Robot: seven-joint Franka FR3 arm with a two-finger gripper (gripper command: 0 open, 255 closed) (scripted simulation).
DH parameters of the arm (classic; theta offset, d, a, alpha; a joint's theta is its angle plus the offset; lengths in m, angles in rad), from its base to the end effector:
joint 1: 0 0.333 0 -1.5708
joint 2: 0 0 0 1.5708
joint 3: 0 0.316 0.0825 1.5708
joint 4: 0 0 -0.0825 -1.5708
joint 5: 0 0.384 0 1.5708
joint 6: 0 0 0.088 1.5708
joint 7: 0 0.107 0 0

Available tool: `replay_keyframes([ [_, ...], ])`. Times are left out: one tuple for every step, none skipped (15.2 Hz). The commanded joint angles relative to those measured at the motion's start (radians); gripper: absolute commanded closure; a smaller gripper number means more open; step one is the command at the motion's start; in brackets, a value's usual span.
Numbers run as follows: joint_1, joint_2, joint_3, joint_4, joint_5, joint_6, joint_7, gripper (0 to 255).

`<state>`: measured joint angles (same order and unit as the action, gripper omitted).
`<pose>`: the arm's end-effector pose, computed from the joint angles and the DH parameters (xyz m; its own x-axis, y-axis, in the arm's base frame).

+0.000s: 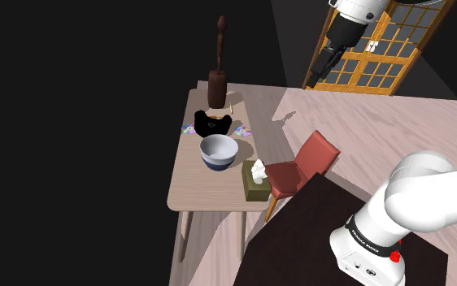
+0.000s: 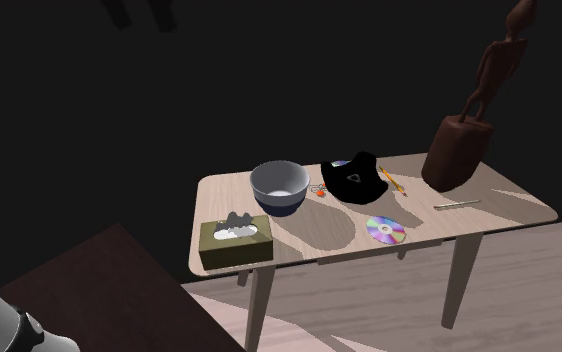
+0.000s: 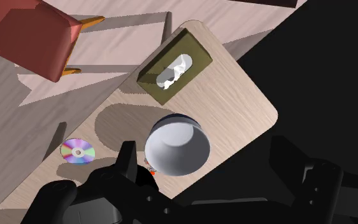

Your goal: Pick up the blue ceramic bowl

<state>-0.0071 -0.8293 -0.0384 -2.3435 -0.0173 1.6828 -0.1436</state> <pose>0.3057 -0.0199 0.6204 0.9800 0.1080 0.1673 0.1073 -0.9941 0.0130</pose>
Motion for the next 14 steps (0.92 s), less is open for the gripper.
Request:
replay_keyframes([
  [0.000, 0.000, 0.000, 0.000, 0.000, 0.000, 0.000, 0],
  [0.002, 0.014, 0.010, -0.020, 0.001, 0.034, 0.010, 0],
  [0.003, 0.029, 0.019, -0.038, 0.002, 0.069, 0.020, 0],
  [0.005, 0.047, 0.029, -0.055, 0.003, 0.103, 0.030, 0],
  [0.007, 0.065, 0.039, -0.070, 0.004, 0.138, 0.040, 0],
  [0.008, 0.086, 0.049, -0.084, 0.004, 0.173, 0.051, 0],
  [0.009, 0.107, 0.059, -0.097, 0.004, 0.207, 0.061, 0],
  [0.010, 0.131, 0.068, -0.108, 0.003, 0.242, 0.072, 0],
  [0.011, 0.156, 0.078, -0.118, 0.002, 0.277, 0.083, 0],
  [0.011, 0.182, 0.088, -0.126, 0.001, 0.312, 0.095, 0],
  [0.012, 0.210, 0.098, -0.133, -0.001, 0.347, 0.106, 0],
  [0.012, 0.239, 0.108, -0.138, -0.004, 0.381, 0.118, 0],
  [0.011, 0.269, 0.118, -0.142, -0.008, 0.415, 0.131, 0],
  [0.010, 0.301, 0.128, -0.144, -0.013, 0.449, 0.144, 0],
])
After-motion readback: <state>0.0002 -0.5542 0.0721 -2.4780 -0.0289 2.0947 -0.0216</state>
